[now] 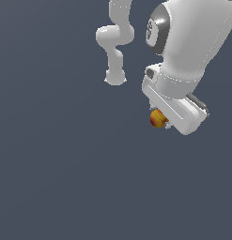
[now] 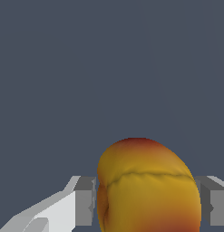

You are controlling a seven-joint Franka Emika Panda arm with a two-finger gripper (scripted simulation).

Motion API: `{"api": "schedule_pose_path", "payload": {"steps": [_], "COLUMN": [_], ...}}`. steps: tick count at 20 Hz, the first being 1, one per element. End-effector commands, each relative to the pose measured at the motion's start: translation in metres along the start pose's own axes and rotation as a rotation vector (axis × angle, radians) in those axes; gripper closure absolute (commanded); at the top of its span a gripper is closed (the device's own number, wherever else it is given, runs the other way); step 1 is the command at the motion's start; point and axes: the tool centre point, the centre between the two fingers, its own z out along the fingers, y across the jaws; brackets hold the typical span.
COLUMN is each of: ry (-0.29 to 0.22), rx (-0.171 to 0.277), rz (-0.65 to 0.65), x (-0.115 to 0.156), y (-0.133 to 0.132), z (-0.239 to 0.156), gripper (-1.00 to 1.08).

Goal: Pick up the object and move it to a goal position.

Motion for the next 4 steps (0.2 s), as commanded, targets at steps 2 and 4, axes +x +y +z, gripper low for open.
{"api": "schedule_pose_path", "payload": {"steps": [2,4], "ry": [0.0,0.0], "rx": [0.001,0.001], "rz": [0.0,0.0], "x": [-0.0001,0.0], "y": [-0.0026,-0.0029], "z": [-0.0043,-0.0043], "gripper": [1.08,1.08]}}
